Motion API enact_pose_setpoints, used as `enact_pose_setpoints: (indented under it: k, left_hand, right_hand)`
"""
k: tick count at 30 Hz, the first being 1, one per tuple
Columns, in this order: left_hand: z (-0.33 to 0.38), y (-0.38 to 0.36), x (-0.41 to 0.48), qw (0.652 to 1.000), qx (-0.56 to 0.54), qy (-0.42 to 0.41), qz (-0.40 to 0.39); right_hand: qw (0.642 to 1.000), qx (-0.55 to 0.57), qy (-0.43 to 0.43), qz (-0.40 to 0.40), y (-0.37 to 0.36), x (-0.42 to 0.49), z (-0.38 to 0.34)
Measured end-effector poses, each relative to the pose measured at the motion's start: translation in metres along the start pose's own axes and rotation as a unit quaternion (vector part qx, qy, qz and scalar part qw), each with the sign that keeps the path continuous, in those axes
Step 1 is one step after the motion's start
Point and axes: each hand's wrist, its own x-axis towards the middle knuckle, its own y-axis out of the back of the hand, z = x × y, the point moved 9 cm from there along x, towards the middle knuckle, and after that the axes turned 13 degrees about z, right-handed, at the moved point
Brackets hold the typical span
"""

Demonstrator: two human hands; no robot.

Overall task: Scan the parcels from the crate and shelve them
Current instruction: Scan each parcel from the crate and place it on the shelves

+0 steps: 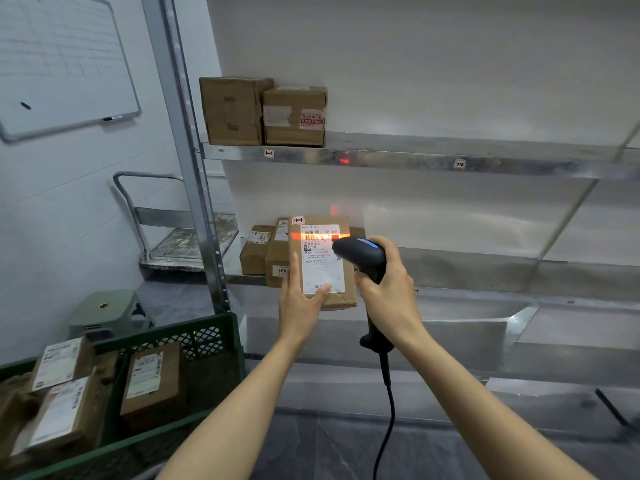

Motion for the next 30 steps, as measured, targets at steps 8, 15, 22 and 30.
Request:
enact_pose_setpoints:
  k: [8,15,22,30]
  left_hand:
    - [-0.002,-0.002,0.002,1.000,-0.007,0.003,-0.007]
    - [-0.004,-0.003,0.002,1.000,-0.023,0.004,-0.015]
    - [-0.003,-0.008,-0.001,0.999,-0.033,-0.002,-0.041]
    - [0.001,-0.035,-0.010,0.996,-0.050,0.002,-0.075]
  right_hand:
    - [1.000,-0.003,-0.004,0.005,-0.002,0.001,0.002]
    - [1.000,-0.016,-0.008,0.020,0.000,-0.002,0.003]
    - [0.998,-0.024,-0.015,0.054,0.008,-0.009,0.000]
    - [0.995,-0.036,-0.032,0.086,0.033,-0.006,0.013]
